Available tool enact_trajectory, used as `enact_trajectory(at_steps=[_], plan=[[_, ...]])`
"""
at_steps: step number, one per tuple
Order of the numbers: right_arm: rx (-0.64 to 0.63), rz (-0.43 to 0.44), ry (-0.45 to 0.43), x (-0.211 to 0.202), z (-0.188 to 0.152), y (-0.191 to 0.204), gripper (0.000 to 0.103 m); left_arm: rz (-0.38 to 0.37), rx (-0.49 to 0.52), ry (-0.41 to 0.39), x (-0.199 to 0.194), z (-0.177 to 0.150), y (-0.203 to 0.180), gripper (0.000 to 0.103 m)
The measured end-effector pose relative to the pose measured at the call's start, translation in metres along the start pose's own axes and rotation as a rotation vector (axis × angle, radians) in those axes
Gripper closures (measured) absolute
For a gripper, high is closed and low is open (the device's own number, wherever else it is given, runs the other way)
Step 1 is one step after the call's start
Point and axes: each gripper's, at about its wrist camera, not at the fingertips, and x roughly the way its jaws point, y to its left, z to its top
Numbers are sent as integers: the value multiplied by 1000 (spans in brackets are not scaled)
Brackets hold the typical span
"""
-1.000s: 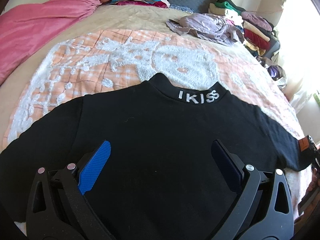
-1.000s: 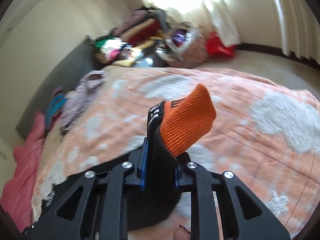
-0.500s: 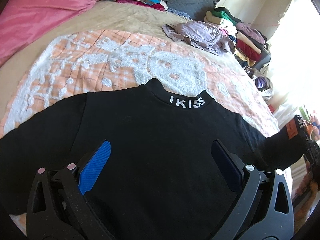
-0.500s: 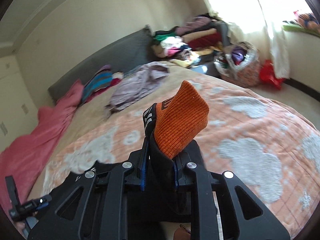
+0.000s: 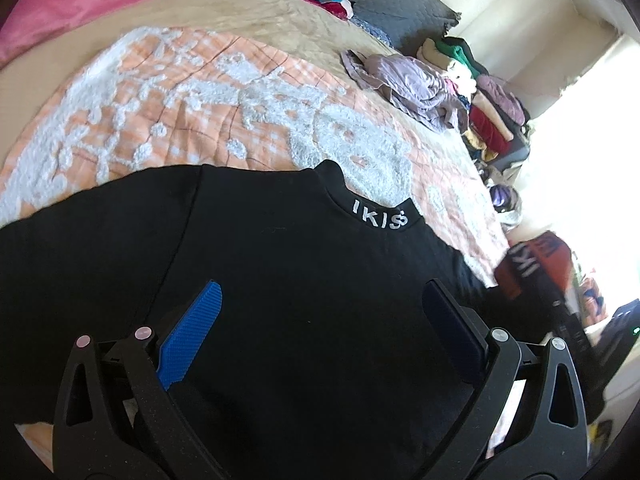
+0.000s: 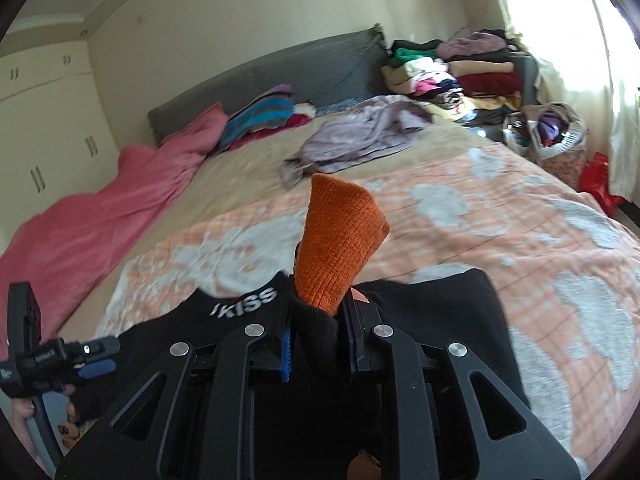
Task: Fold small clothes
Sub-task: 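Lift the cuff with the right tool, lay sleeve across shirt body, release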
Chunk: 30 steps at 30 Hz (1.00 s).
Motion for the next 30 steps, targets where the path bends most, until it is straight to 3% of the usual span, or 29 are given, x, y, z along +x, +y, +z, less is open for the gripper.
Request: enact_trajectory(at_steps=[12, 20, 27, 30], plan=[[-119, 91, 114, 38, -40, 73, 82, -89, -104, 42, 5, 0, 22, 10], [-163, 173, 188, 29, -69, 93, 68, -112, -103, 82, 17, -6, 21, 15], [-192, 188, 219, 8, -87, 85, 65, -171, -76, 143, 31, -18, 8, 41], [-178, 168, 197, -3, -87, 74, 65, -195, -45, 177, 38, -26, -4, 48]])
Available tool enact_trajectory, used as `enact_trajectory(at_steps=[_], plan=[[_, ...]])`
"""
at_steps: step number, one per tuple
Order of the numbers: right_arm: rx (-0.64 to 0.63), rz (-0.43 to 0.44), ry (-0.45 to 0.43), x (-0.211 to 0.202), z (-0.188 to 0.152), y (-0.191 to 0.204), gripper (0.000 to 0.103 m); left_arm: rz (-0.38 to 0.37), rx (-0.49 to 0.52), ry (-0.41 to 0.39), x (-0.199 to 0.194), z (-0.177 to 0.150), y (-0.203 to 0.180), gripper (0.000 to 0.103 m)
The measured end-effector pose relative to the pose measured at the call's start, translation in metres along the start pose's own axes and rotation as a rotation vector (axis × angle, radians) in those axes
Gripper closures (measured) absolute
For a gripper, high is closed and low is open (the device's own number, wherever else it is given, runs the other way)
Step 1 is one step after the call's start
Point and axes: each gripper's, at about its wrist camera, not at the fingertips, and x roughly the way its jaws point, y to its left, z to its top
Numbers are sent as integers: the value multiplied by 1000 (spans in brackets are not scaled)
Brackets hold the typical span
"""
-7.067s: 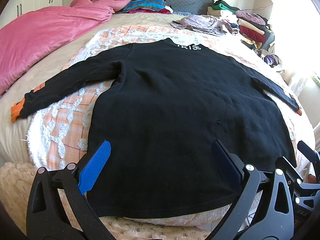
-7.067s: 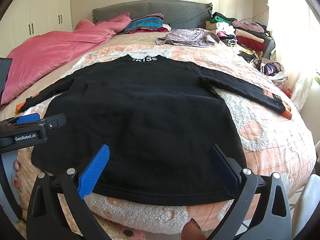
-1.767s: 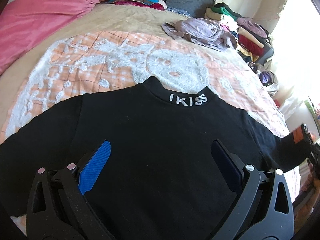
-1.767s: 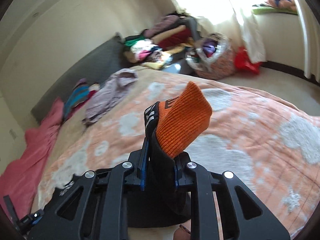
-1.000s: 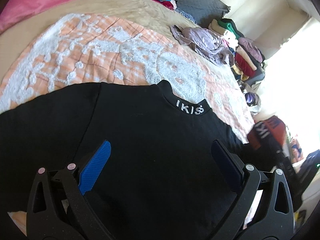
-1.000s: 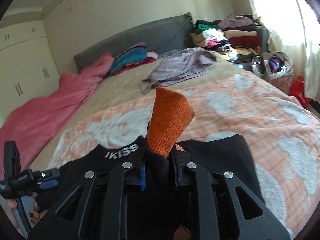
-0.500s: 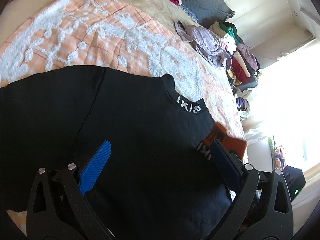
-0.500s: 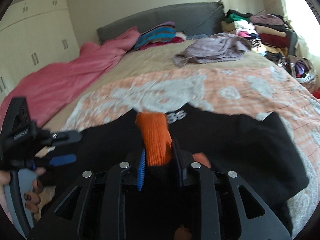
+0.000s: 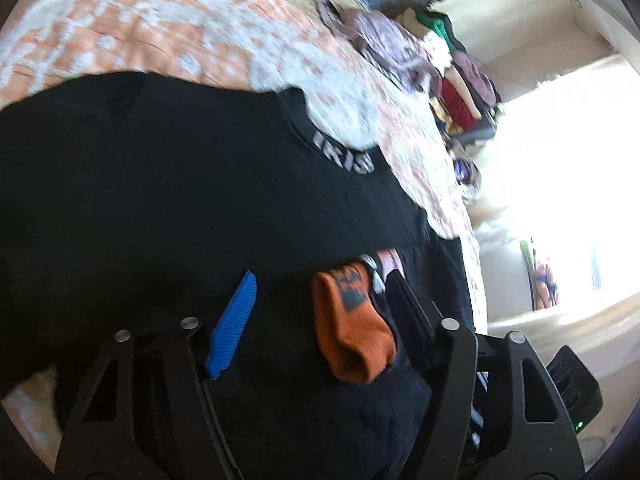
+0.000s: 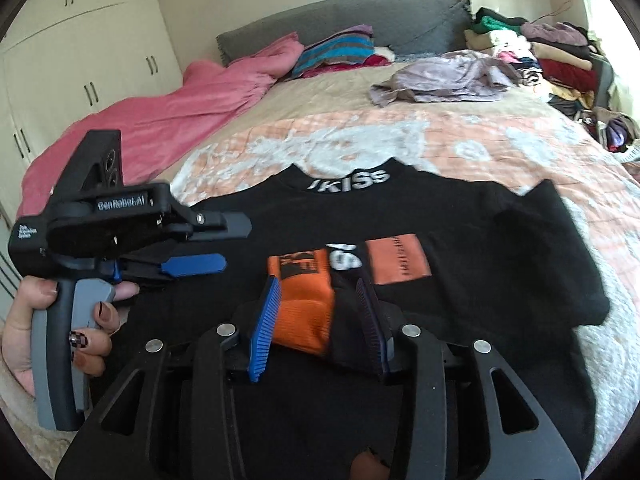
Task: Fold small clothes
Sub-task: 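Lift the cuff with the right tool, lay sleeve across shirt body, release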
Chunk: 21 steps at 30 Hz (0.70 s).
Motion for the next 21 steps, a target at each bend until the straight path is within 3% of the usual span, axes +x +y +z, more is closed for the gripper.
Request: enact_trajectory(at_steps=[7, 10, 11, 12, 13, 17, 21], plan=[[118, -52, -54, -33, -8, -40, 64, -34, 11, 69, 29, -14, -12, 55], [157, -70, -52, -38, -14, -53, 64, -17, 35, 68, 41, -19, -18, 65], [169, -77, -50, -39, -16, -57, 64, -8, 56, 64, 44, -20, -22, 75], [181, -83, -48, -40, -17, -61, 64, -6, 65, 62, 46, -20, -23, 91], [195, -88, -46, -41, -20, -66, 64, -18, 70, 64, 47, -20, -24, 96], [222, -101, -43, -45, -23, -76, 64, -75, 111, 26, 32, -15, -36, 98], [237, -105, -51, -51, -22, -82, 64, -125, 158, -83, -9, -4, -50, 99]])
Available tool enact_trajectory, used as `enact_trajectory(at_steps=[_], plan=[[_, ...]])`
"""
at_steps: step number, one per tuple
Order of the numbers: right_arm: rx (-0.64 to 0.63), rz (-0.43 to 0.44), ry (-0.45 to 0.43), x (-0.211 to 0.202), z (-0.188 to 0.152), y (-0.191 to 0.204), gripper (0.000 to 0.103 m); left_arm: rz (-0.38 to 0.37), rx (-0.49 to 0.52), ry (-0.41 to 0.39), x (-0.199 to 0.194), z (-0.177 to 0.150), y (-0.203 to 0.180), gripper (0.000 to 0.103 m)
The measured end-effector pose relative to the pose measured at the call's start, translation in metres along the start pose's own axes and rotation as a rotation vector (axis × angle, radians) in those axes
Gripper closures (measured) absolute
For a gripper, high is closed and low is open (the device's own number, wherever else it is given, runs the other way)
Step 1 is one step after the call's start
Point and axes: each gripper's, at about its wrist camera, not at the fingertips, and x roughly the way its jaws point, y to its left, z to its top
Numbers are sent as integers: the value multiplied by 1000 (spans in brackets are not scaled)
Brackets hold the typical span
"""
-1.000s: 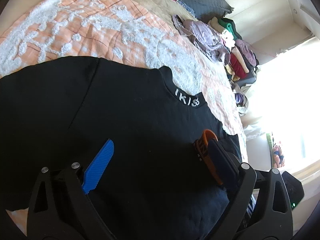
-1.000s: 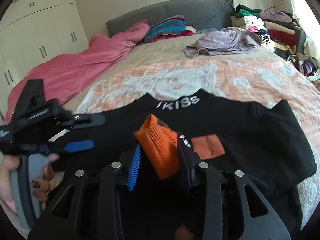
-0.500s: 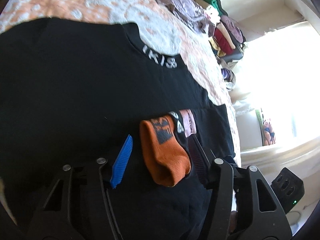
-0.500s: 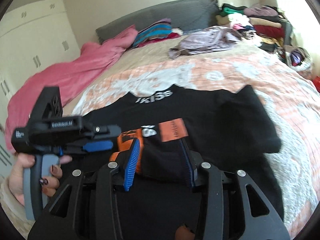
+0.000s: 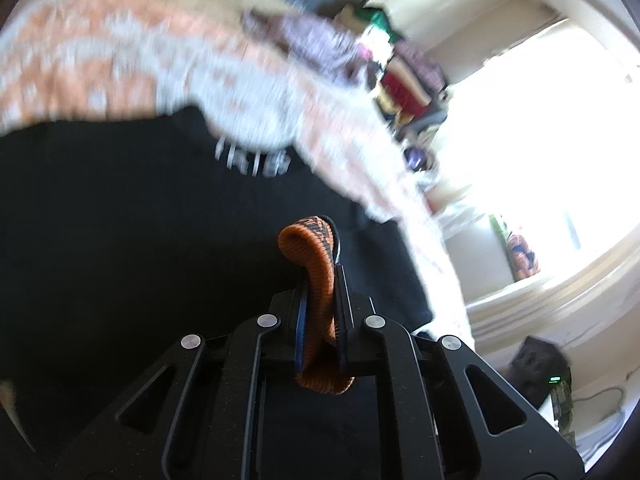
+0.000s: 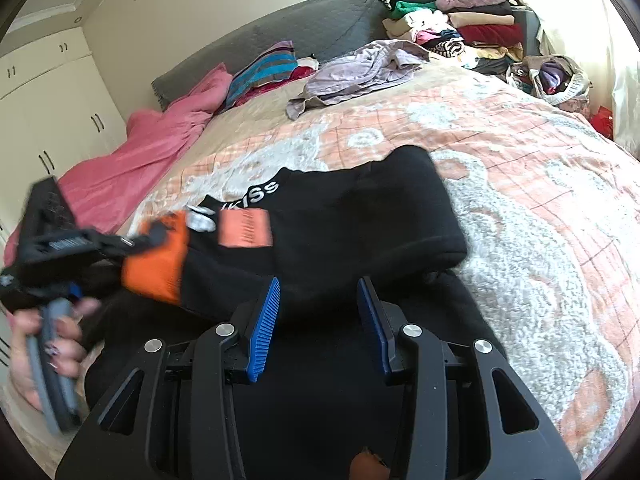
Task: Fold small clothes
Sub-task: 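Lift the cuff with the right tool, lay sleeve across shirt body, release, then move the left tool over the shirt toward the other sleeve's cuff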
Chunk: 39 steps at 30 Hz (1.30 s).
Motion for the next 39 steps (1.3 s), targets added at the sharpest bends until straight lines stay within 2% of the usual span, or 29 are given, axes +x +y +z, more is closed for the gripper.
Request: enact_trajectory(at_steps=[4, 9, 17, 22, 30, 34, 37, 39], plan=[[-3, -11, -10, -3, 3, -1, 64, -1, 15, -78, -38, 10, -3, 99], [-11, -28, -17, -4, 6, 3, 64, 45, -23, -107, -61, 11, 13, 99], [-45, -77, -10, 5, 14, 8, 64, 111, -83, -67, -59, 0, 40, 98], [-57, -93, 0, 14, 19, 10, 64, 141, -85, -74, -64, 0, 46, 97], [-107, -117, 7, 25, 25, 20, 64, 208, -48, -133, -81, 5, 49, 96], [-160, -125, 35, 37, 29, 30, 64, 218, -31, -92, -72, 3, 49, 96], [-193, -119, 61, 46, 29, 36, 61, 256, 11, -22, -49, -6, 45, 95], [-210, -124, 80, 53, 30, 39, 60, 284, 40, 30, -35, -14, 44, 79]])
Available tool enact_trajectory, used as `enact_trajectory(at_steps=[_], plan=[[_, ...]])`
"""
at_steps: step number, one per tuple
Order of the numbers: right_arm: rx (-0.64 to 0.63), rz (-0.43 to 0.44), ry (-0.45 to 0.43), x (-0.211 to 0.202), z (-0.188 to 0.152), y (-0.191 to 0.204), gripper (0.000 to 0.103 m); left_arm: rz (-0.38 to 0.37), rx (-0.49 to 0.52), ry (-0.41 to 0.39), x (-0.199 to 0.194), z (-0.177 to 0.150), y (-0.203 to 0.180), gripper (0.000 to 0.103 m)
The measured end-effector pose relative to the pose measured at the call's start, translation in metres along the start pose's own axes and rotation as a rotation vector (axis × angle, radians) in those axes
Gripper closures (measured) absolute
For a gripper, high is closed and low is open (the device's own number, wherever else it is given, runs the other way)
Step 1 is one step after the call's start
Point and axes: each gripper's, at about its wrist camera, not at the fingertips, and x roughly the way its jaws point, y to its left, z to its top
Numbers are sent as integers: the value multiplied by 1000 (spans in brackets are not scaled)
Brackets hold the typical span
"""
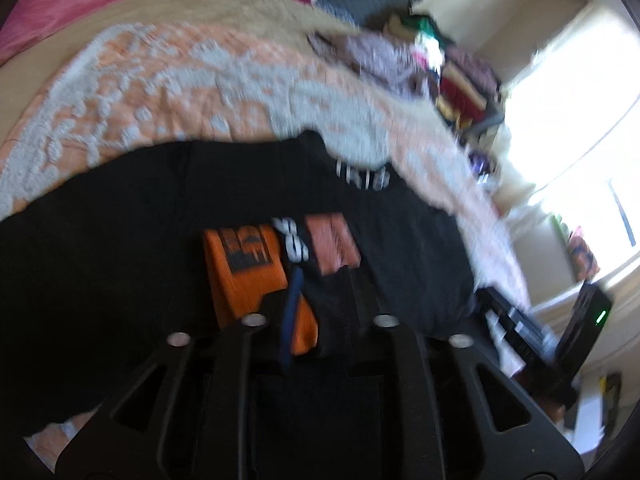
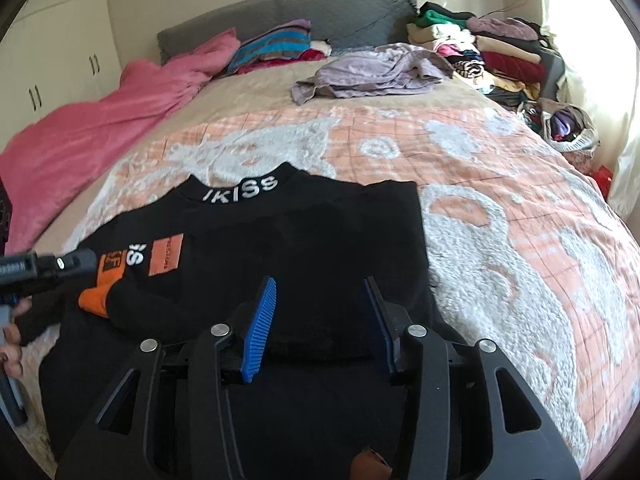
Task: Fold small clothes
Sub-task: 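Move the left tool over the shirt toward the other sleeve's cuff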
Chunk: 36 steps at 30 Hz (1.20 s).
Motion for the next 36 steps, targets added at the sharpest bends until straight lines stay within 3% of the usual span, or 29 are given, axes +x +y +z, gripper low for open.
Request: enact_trajectory(at_steps=[4, 7, 11, 15, 19, 22, 25, 27, 33, 36], plan=[[-21, -15, 28, 11, 0, 1, 60, 102, 51, 70, 23, -19, 0, 75], [-18, -42, 64, 22, -3, -5, 56, 124, 67, 63, 25, -26, 2, 75], [37, -87, 152, 41, -12, -24, 54, 119, 66, 55, 22, -28, 3, 75], [44, -73, 143, 40, -17, -28, 53, 101, 42, 53, 18, -28, 6, 75], [67, -13, 105, 28, -16, -26, 36, 85, 23, 41, 7, -30, 8, 72], [62, 10, 82, 20, -16, -20, 34, 86, 15, 24, -2, -31, 10, 64], [70, 30, 68, 13, -16, -15, 24, 112, 25, -3, -11, -32, 9, 58], [76, 32, 59, 10, -16, -13, 16, 117, 29, -20, -18, -33, 10, 47], [71, 40, 22, -2, -17, -7, 6, 151, 36, -78, -35, -33, 12, 16], [64, 46, 15, -6, -17, -3, 5, 198, 53, -105, -41, -33, 11, 10]])
